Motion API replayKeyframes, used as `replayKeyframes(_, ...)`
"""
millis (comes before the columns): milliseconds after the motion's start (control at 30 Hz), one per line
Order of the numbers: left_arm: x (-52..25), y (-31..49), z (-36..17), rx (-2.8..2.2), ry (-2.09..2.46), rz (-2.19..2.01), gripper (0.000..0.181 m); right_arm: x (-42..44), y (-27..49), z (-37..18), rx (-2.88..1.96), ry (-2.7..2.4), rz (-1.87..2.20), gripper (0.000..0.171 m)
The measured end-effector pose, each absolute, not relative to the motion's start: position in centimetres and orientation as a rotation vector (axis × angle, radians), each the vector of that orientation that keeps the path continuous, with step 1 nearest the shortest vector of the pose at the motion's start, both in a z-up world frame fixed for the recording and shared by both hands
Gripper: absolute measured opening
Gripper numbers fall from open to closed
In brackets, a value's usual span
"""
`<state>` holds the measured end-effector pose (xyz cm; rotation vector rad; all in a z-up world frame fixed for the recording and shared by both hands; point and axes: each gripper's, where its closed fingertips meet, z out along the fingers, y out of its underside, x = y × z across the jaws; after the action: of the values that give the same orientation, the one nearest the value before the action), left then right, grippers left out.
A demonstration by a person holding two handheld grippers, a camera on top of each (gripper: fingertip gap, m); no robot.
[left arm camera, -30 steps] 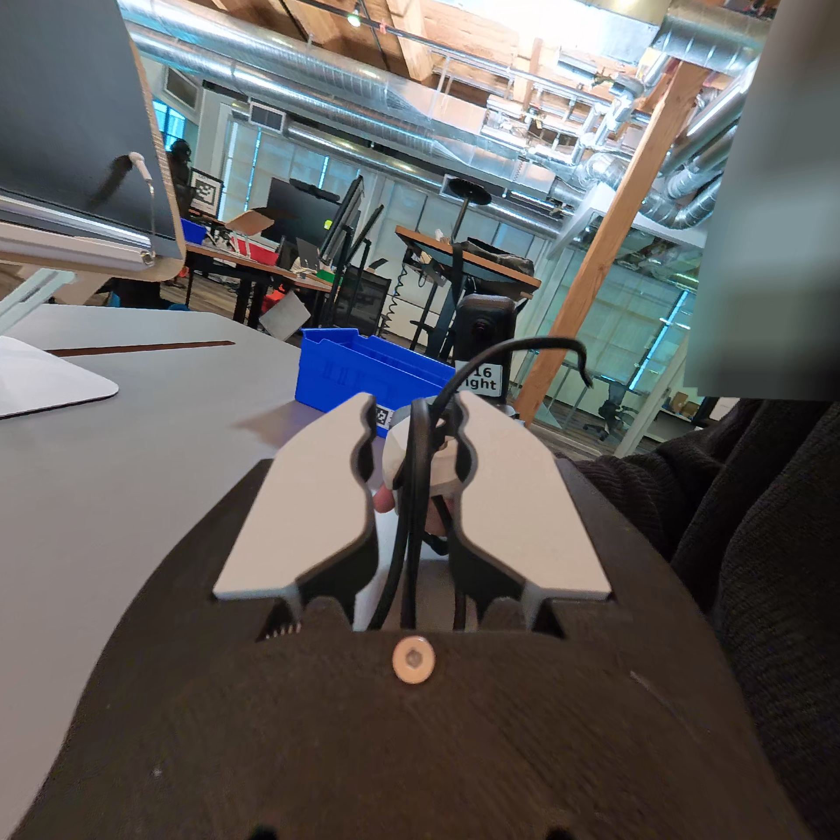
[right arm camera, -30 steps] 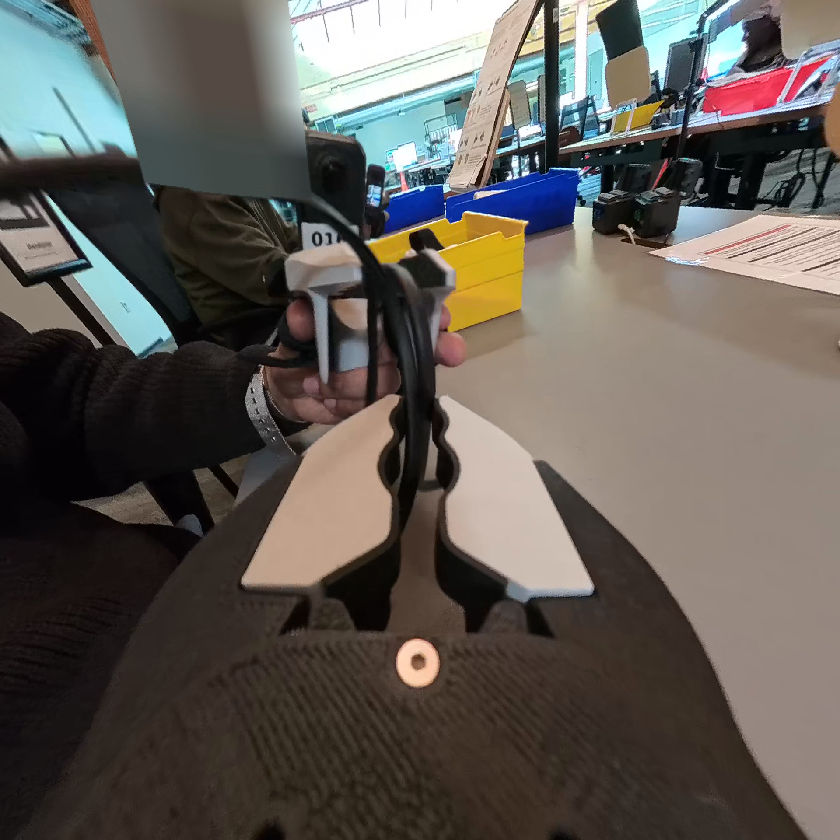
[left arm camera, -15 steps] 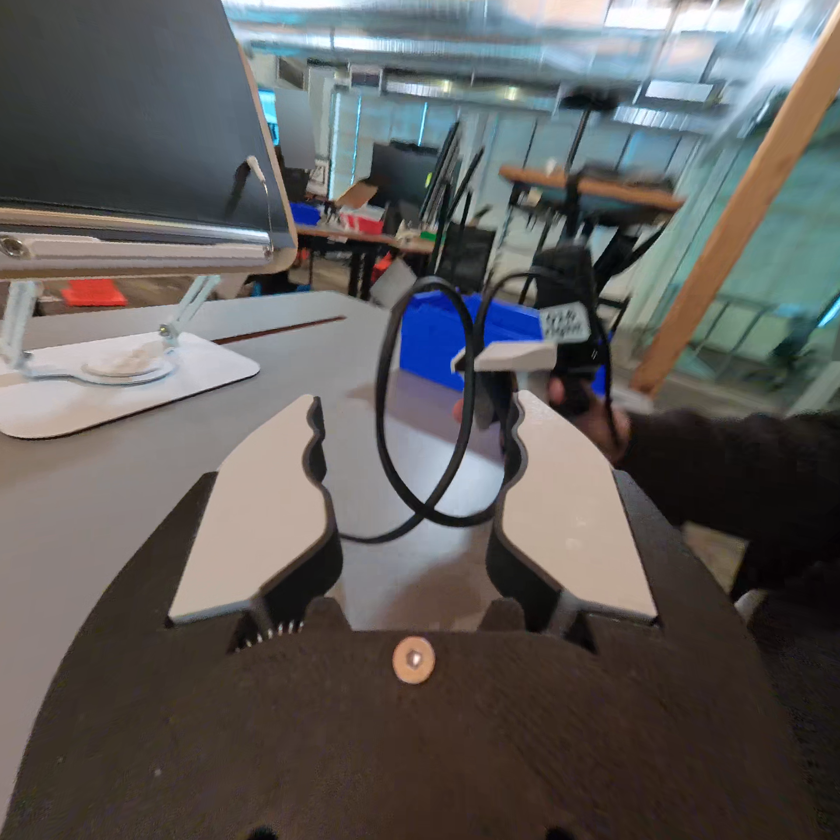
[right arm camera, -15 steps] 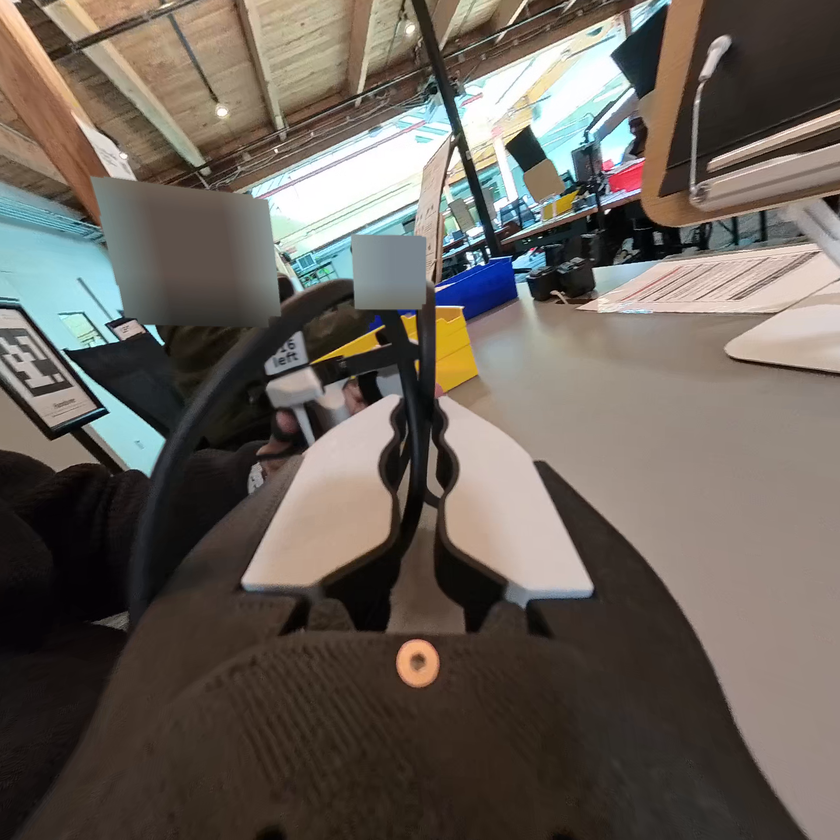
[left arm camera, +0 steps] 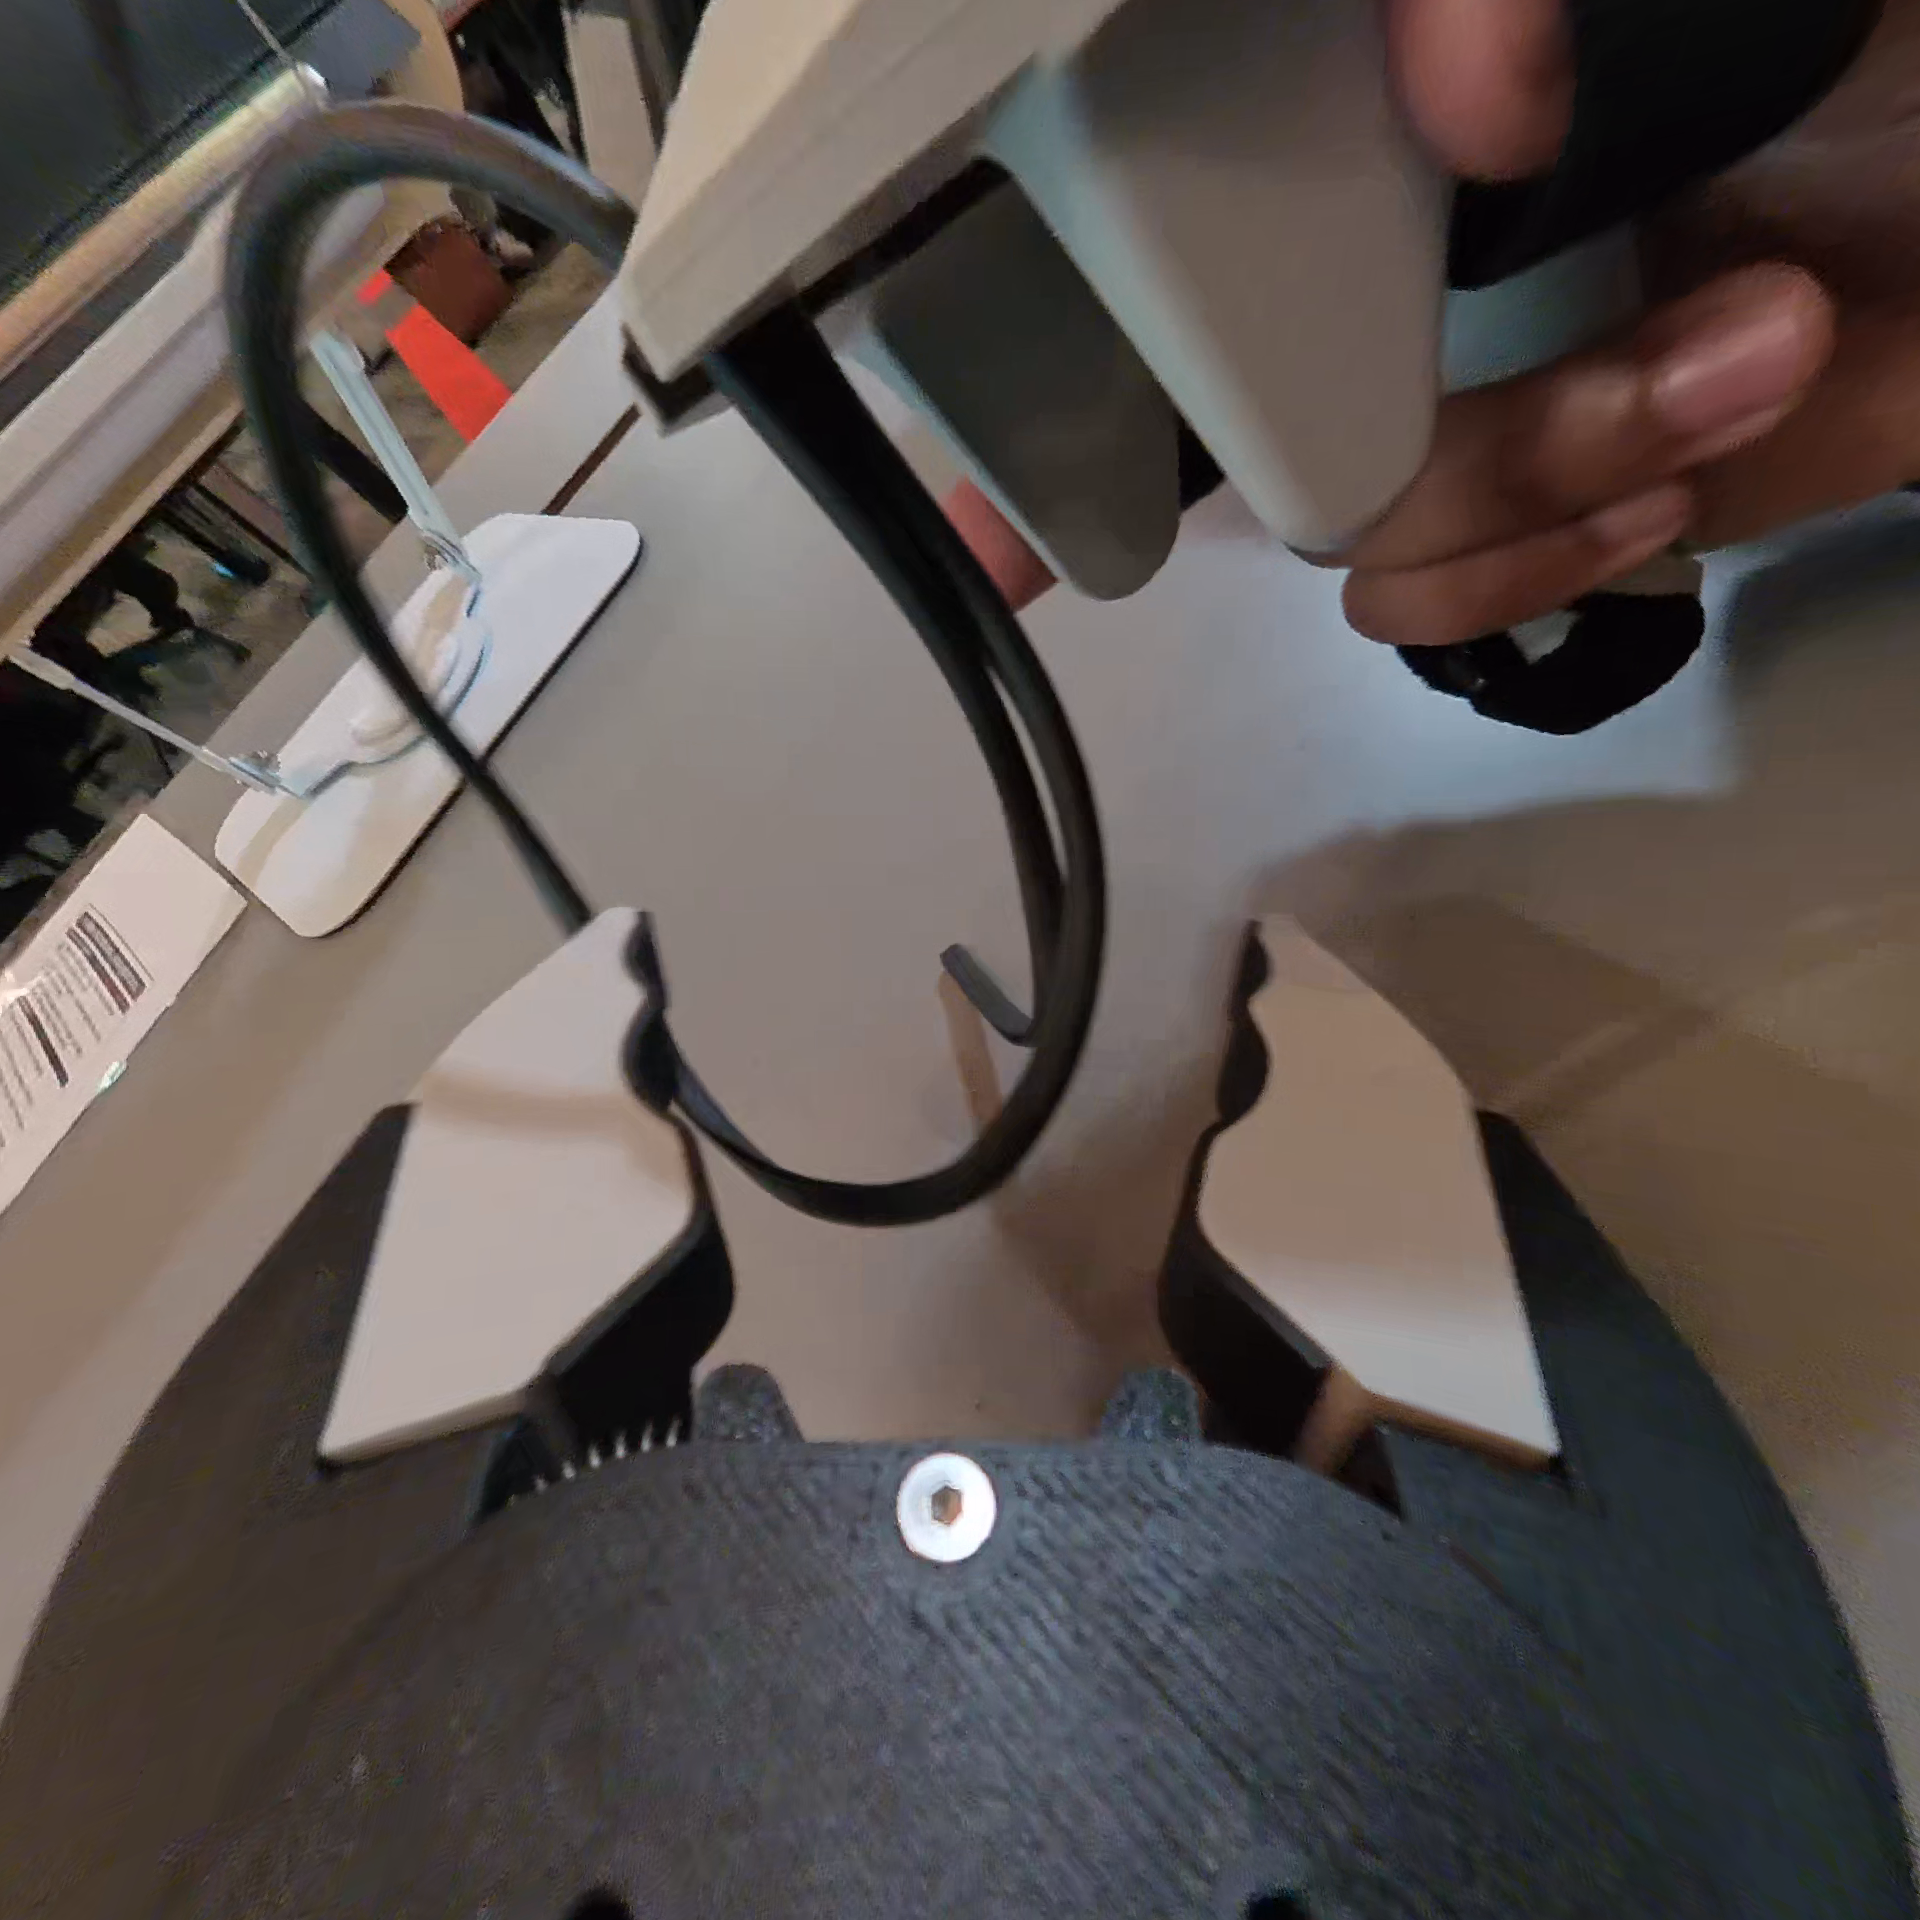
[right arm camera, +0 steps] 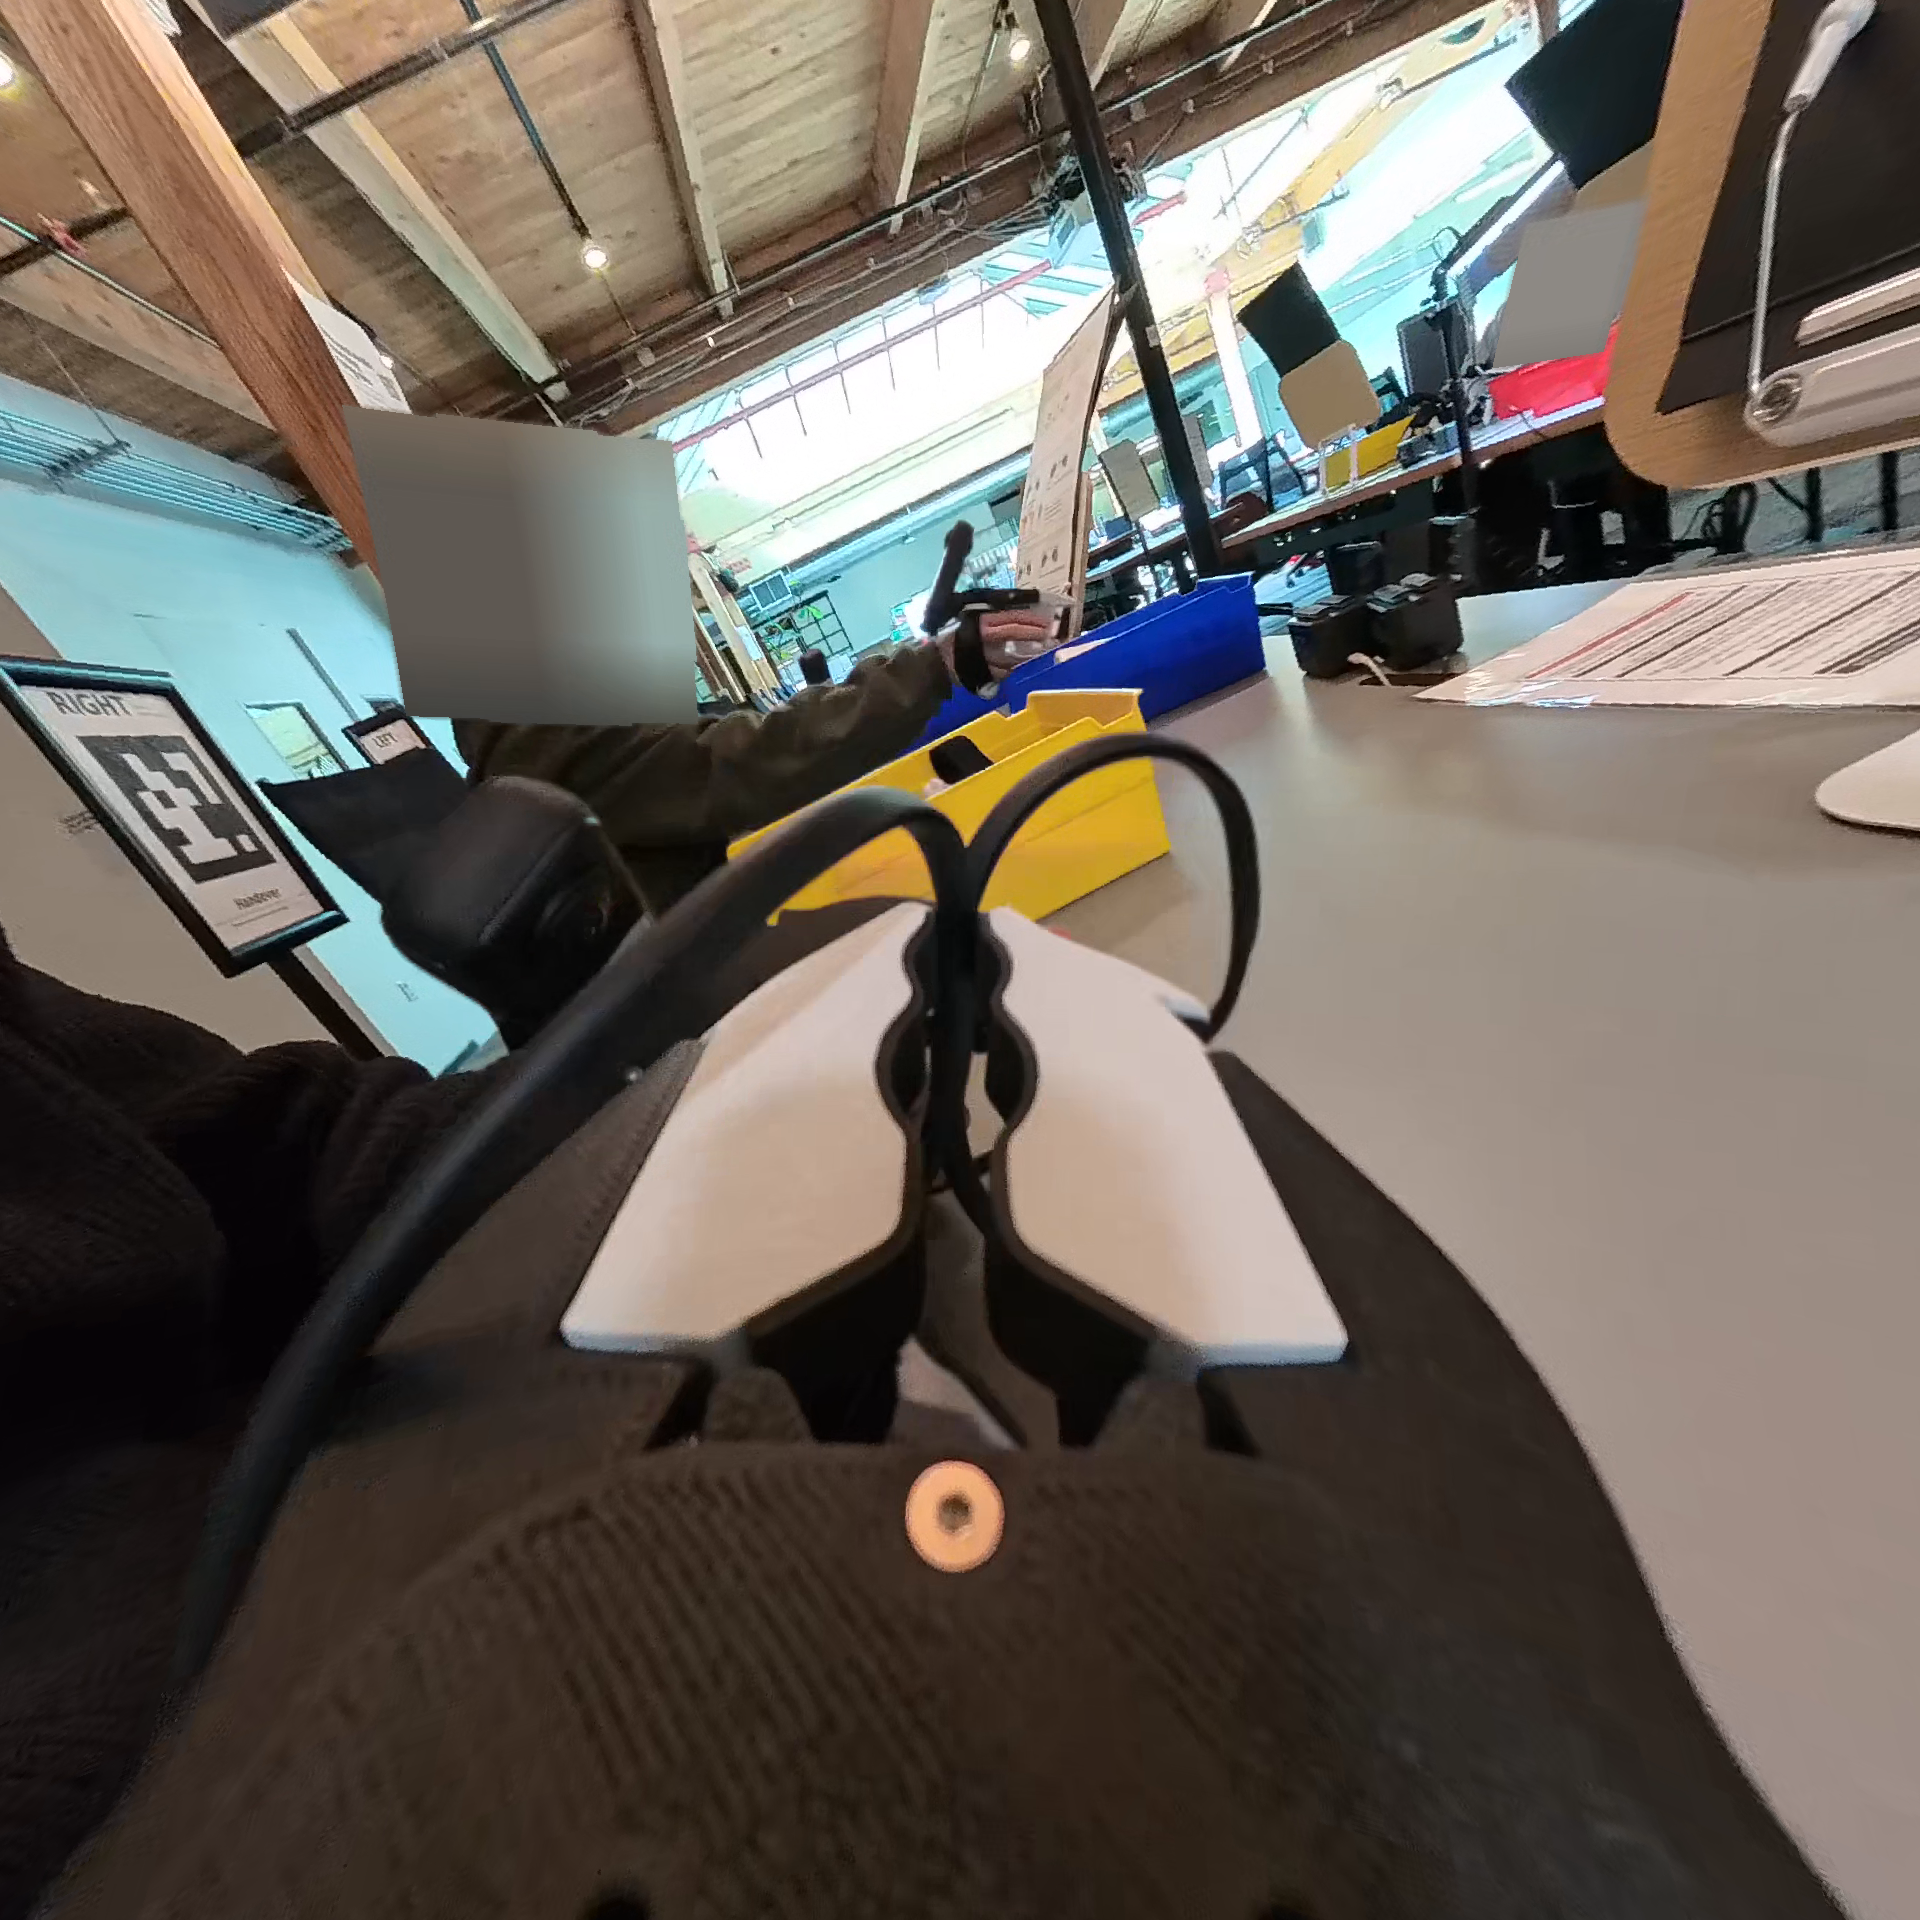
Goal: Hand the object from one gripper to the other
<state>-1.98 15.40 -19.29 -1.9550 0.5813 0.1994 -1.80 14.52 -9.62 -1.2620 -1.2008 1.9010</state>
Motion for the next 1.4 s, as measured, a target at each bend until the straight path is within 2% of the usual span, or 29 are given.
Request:
replayKeyframes(100,-1.5,15.0,-18.9,-1.915,0.644,0.195,0.038,-1.8,14.7,-9.6,-1.265,-1.193,1.9,0.007)
replayKeyframes(200,-1.3,14.8,-18.4,-1.881,0.664,0.203,0.006,-1.8,14.9,-9.6,-1.267,-1.184,1.899,0.006)
replayKeyframes(433,-1.2,14.7,-17.1,-1.809,0.679,0.222,0.006,-1.7,16.0,-9.3,-1.284,-1.101,1.919,0.008)
replayKeyframes(467,-1.3,14.7,-16.7,-1.792,0.666,0.214,0.006,-1.8,16.6,-9.5,-1.307,-1.069,1.908,0.013)
replayKeyframes(567,-1.7,14.6,-15.5,-1.766,0.605,0.167,0.006,-2.1,18.4,-10.1,-1.394,-0.97,1.874,0.042)
replayKeyframes(667,-2.6,14.5,-14.4,-1.742,0.514,0.096,0.007,-2.2,19.9,-10.8,-1.477,-0.892,1.854,0.055)
replayKeyframes(900,-7.2,13.8,-11.3,-1.705,0.178,-0.155,0.005,-3.0,19.8,-13.3,-1.622,-0.976,1.794,0.063)
replayKeyframes(1033,-8.9,12.5,-8.7,-1.649,0.015,-0.383,0.006,-3.2,19.5,-13.8,-1.656,-0.991,1.804,0.061)
replayKeyframes(1200,-11.1,11.5,-8.1,-1.64,-0.079,-0.398,0.005,-2.7,21.0,-13.5,-1.684,-0.867,1.823,0.059)
replayKeyframes(1400,-11.4,11.0,-6.6,-1.498,-0.289,-0.766,0.005,-2.0,23.6,-15.2,-1.757,-0.85,1.475,0.06)
